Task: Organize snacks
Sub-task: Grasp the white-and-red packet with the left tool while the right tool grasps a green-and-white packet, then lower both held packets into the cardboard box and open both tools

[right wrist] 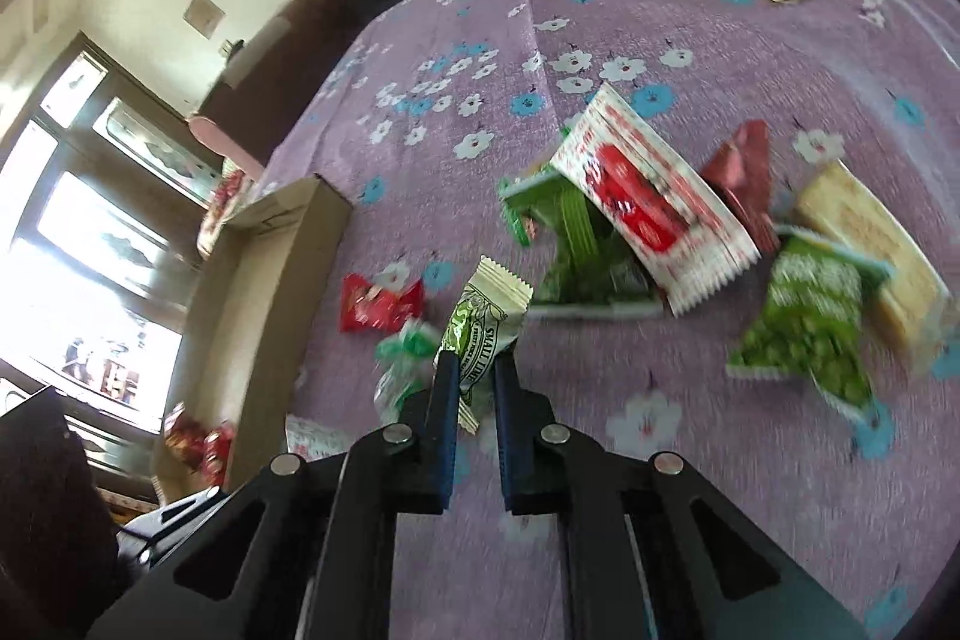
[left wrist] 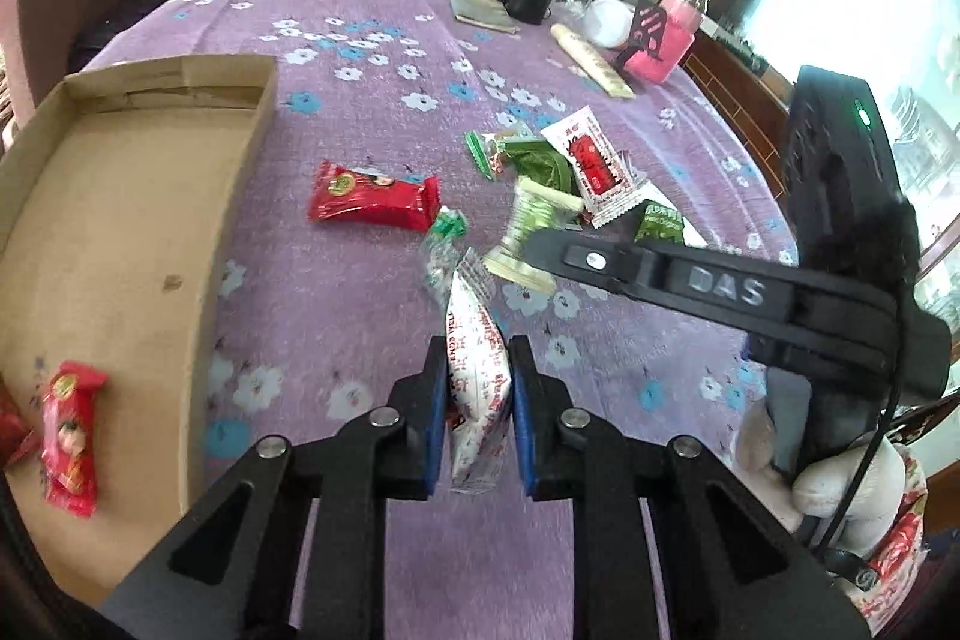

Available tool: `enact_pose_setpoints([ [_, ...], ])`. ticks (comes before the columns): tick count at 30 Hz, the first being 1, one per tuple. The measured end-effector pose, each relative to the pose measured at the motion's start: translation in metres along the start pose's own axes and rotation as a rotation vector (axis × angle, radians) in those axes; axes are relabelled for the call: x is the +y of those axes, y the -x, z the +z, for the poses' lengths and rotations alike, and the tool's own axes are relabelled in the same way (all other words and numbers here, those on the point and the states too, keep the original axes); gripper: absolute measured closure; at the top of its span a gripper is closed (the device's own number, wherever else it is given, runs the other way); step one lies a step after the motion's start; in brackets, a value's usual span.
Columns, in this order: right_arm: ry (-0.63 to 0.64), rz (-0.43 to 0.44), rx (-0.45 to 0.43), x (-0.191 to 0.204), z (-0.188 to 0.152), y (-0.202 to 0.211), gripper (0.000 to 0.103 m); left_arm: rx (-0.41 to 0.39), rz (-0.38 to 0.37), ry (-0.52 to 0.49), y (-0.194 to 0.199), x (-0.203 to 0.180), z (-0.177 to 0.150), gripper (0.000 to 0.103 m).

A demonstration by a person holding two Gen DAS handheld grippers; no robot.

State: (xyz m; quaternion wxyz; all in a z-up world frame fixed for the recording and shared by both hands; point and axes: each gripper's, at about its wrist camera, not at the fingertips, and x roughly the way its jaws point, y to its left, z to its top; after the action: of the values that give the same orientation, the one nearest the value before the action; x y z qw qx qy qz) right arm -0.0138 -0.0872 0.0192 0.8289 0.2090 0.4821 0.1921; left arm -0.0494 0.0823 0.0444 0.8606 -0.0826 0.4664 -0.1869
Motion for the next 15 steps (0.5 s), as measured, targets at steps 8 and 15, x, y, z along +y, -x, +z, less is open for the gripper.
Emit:
enact_pose_setpoints([
  [8,0.051,0.043,-0.039,0.029,-0.017,0.028,0.094,-0.091,0.041,0.074,0.052,0.041,-0.01,0.082],
  [15,0.172,0.091,-0.011,0.088,-0.019,0.01,0.094,-0.128,0.109,0.185,0.08,0.112,-0.003,0.082],
])
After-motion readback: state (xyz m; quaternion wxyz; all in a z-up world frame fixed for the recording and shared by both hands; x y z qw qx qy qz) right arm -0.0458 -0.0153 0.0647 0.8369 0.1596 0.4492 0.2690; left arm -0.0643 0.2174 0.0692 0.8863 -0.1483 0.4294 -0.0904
